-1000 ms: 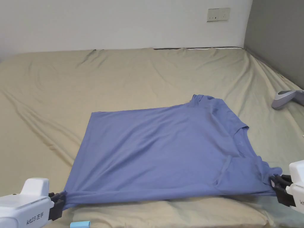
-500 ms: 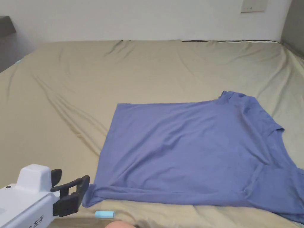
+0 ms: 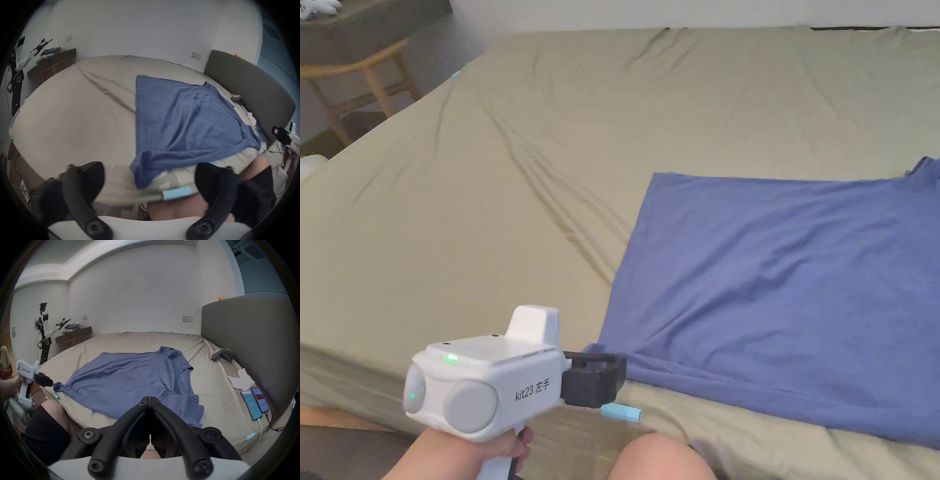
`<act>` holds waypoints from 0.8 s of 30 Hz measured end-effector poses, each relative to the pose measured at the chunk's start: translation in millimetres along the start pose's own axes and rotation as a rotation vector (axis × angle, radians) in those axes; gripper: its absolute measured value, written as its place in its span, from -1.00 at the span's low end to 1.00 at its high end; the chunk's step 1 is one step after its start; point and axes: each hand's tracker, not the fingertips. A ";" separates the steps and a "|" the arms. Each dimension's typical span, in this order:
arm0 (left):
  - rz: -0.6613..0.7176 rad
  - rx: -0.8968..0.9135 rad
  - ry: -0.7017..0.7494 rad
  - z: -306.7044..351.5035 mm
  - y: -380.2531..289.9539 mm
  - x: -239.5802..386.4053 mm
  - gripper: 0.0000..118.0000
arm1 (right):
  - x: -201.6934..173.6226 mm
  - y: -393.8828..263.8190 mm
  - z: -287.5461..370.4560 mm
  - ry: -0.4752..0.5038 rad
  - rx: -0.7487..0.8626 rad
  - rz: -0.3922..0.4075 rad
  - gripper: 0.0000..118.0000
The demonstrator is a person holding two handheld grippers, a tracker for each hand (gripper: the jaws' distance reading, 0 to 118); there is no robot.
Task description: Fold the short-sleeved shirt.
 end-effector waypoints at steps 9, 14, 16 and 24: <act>-0.150 -0.034 0.049 -30.4 -6.6 28.2 -0.96 | 19.6 -17.3 4.8 -0.015 -0.058 0.039 -1.00; -0.150 0.073 0.031 7.6 0.9 28.7 -0.97 | 50.6 -36.6 3.6 -0.116 -0.152 0.022 -0.86; -0.129 0.092 0.019 16.0 4.7 26.2 -0.97 | 67.0 -45.8 -8.2 -0.087 -0.267 0.002 0.35; -0.101 0.056 0.037 15.7 8.3 36.7 -0.97 | 100.8 -80.1 -53.3 -0.086 -0.471 -0.008 -0.91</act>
